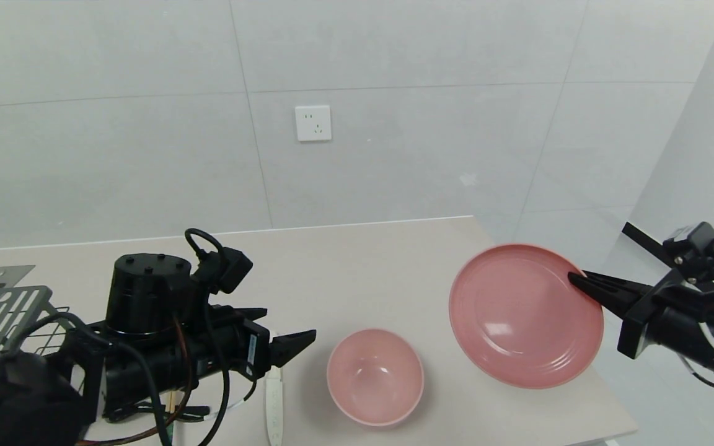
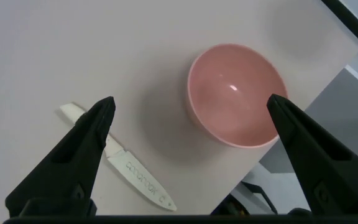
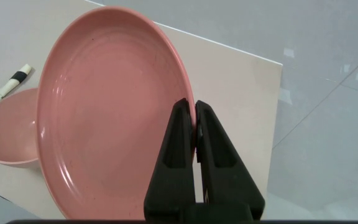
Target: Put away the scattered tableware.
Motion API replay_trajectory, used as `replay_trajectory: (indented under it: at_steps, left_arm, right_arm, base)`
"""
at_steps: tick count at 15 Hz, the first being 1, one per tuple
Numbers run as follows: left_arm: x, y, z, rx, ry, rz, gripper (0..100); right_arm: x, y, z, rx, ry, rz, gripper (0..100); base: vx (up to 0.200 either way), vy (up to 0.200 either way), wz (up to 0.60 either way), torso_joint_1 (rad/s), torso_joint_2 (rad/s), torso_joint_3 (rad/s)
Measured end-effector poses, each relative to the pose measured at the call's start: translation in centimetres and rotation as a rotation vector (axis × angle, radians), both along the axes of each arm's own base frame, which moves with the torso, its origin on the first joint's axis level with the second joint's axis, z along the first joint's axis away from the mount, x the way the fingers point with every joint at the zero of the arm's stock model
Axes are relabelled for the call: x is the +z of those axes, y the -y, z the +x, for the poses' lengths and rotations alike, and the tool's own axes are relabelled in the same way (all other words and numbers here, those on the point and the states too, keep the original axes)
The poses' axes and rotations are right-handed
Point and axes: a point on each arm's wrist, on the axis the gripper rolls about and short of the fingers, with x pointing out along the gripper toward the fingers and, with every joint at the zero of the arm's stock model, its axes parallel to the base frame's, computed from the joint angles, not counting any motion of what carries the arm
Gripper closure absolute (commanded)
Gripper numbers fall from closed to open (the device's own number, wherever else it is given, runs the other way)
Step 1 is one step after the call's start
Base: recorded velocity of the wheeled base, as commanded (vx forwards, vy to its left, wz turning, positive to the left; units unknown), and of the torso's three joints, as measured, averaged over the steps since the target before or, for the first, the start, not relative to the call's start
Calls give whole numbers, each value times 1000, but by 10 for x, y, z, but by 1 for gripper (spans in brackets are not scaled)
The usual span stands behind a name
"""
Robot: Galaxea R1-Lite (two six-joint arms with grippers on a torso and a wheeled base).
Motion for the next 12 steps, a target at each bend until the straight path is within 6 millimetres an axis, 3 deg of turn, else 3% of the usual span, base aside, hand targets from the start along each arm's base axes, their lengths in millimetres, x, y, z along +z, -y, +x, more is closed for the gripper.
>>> replay_trajectory:
  at_steps: [7, 12]
  left_arm:
    - [-19, 16, 24, 37, -17, 45, 0]
    - [-36, 28, 28, -1, -42, 93, 0]
  right_arm:
    - [-3, 1, 2, -5, -15, -2, 100]
    - [-5, 3, 3, -14, -22, -3, 100]
  base:
    - [0, 0, 0, 0, 0, 0]
    - [0, 0, 0, 0, 0, 0]
